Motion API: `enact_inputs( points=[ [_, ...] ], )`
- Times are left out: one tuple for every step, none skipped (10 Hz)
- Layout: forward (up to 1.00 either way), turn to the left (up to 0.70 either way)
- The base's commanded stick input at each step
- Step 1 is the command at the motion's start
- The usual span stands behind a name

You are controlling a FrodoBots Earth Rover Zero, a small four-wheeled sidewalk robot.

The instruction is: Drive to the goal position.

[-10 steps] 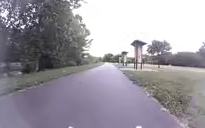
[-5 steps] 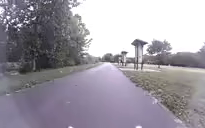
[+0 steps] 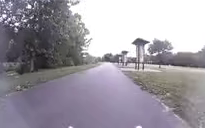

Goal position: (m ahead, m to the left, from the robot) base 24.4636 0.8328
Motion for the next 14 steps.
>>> enact_inputs(
  points=[
    [0.70,0.01],
    [0.70,0.00],
    [0.70,0.00],
    [0.70,-0.02],
    [0.70,-0.10],
    [0.70,-0.01],
    [0.70,0.00],
    [0.70,0.00],
    [0.70,0.00],
    [0.70,0.00],
    [0.70,0.00],
    [0.70,0.00],
    [0.70,0.00],
    [0.70,0.00]
  ],
)
